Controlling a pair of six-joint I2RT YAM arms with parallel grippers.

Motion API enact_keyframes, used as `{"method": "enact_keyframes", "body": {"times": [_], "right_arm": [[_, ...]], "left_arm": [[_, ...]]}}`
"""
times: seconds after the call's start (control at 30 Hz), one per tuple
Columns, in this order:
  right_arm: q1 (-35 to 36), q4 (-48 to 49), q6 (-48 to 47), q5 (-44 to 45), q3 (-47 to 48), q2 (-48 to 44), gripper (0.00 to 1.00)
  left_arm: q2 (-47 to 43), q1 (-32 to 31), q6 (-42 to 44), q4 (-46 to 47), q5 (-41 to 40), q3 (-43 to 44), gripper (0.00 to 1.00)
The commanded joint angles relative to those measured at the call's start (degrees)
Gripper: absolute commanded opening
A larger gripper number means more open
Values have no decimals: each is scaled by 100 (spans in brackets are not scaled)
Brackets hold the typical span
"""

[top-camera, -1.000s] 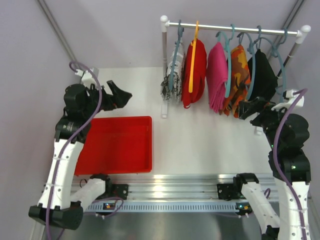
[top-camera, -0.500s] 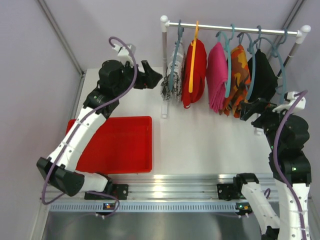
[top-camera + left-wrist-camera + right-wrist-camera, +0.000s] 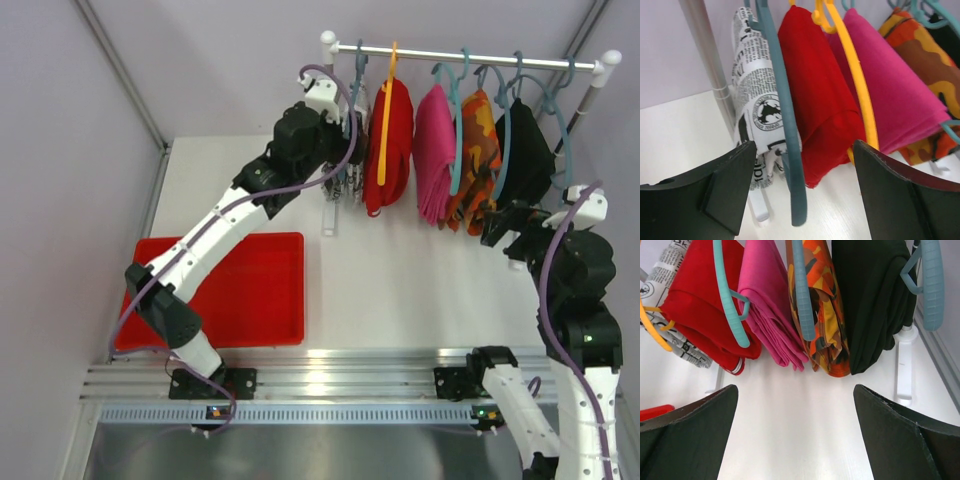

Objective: Remove the trousers from the hanger

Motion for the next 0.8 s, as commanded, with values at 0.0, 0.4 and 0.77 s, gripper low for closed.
{"method": "enact_keyframes", "body": {"times": [0.0, 0.4, 0.77], "right_arm": [[46, -33, -230, 181, 14, -67, 100], [46, -69, -414, 419, -21, -146, 100], [46, -42, -450, 419, -56, -129, 100]], "left_arm": [[237, -13, 197, 88, -845, 469, 83], [844, -84, 232, 140, -1364, 777, 66], [1046, -145, 337, 404, -1672, 777, 49]]}}
